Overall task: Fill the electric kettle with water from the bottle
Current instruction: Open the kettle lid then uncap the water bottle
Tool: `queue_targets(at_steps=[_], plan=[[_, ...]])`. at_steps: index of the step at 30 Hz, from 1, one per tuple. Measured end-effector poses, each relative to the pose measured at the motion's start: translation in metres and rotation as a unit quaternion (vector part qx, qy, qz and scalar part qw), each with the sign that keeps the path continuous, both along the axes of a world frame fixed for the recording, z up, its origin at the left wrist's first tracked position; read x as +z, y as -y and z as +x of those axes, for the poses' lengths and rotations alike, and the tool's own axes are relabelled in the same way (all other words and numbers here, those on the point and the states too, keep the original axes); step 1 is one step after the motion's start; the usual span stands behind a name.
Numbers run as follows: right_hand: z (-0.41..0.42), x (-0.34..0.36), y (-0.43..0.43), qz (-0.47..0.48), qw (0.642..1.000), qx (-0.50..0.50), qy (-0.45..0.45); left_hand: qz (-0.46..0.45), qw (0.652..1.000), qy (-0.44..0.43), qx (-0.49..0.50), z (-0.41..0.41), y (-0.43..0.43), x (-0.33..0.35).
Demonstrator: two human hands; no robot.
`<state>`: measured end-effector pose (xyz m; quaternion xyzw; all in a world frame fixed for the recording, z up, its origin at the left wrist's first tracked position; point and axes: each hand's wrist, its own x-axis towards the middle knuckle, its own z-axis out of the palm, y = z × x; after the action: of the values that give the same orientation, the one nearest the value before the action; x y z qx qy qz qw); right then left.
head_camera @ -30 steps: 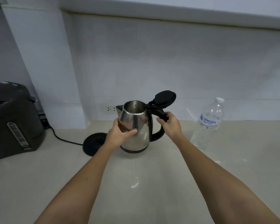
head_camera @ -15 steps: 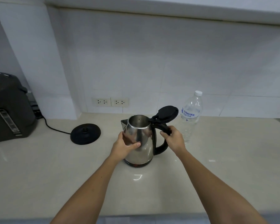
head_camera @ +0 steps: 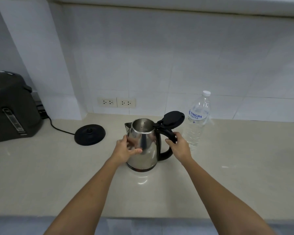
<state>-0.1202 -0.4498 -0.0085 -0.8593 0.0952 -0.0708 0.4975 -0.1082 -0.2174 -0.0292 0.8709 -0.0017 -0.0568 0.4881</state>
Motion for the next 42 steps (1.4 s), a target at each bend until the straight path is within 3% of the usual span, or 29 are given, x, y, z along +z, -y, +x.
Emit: queue_targets(at_steps=[10, 17, 22, 33, 42], plan=[[-0.018, 0.016, -0.001, -0.009, 0.997, 0.035, -0.062, 0.036, 0.998, 0.013, 0.047, -0.010, 0.002, -0.004], [-0.045, 0.033, 0.004, -0.100, 0.992, 0.010, -0.074, 0.037, 0.986, 0.116, 0.114, -0.049, 0.023, 0.014], [-0.068, 0.053, 0.035, -0.165, 0.985, -0.024, -0.040, 0.036, 0.983, 0.181, 0.017, -0.069, 0.057, 0.023], [-0.056, 0.091, 0.076, -0.257, 0.966, -0.030, 0.008, 0.001, 0.981, 0.158, -0.112, -0.061, 0.122, 0.022], [0.009, 0.124, 0.133, -0.295, 0.954, -0.007, 0.057, -0.024, 0.989, 0.103, -0.102, -0.014, 0.215, 0.037]])
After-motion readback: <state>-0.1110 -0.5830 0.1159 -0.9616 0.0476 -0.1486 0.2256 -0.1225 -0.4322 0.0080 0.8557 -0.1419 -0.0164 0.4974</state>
